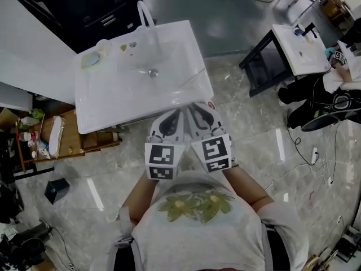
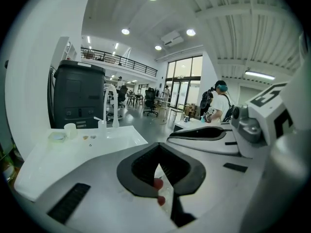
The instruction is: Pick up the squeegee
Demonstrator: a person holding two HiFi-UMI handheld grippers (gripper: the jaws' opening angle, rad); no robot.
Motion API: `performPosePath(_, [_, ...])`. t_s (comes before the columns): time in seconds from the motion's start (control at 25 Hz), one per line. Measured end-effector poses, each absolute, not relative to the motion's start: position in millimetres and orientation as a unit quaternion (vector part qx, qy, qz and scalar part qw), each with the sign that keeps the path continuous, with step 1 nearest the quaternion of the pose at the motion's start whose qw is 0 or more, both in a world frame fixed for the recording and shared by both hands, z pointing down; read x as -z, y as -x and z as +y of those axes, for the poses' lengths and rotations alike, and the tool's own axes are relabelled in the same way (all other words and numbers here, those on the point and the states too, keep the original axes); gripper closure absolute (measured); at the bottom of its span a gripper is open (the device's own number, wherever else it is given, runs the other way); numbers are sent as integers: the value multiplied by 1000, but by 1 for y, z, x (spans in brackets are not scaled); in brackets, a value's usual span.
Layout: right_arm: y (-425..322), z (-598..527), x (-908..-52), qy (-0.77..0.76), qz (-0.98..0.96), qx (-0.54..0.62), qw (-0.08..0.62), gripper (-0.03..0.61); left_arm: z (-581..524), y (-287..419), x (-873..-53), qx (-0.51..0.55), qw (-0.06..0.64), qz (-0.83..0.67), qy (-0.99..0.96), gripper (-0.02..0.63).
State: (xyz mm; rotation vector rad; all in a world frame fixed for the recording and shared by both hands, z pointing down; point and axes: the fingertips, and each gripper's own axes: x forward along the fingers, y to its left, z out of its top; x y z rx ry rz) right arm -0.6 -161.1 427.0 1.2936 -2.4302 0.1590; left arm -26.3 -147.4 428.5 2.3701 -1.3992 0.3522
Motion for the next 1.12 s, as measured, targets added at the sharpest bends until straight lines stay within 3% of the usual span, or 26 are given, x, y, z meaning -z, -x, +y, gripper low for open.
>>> performPosePath(0.52, [-26, -205, -472, -485, -838, -75, 237, 549, -178, 35, -463, -153, 207, -497, -829, 604])
performPosePath(0.68, [-32, -214, -489, -477, -835, -86, 260, 491, -187, 38, -468, -158, 210, -500, -825, 604])
performPosePath(1.12, [-46, -241, -527, -484, -815, -79, 309, 457, -198, 47, -482, -167, 224, -504, -817, 604])
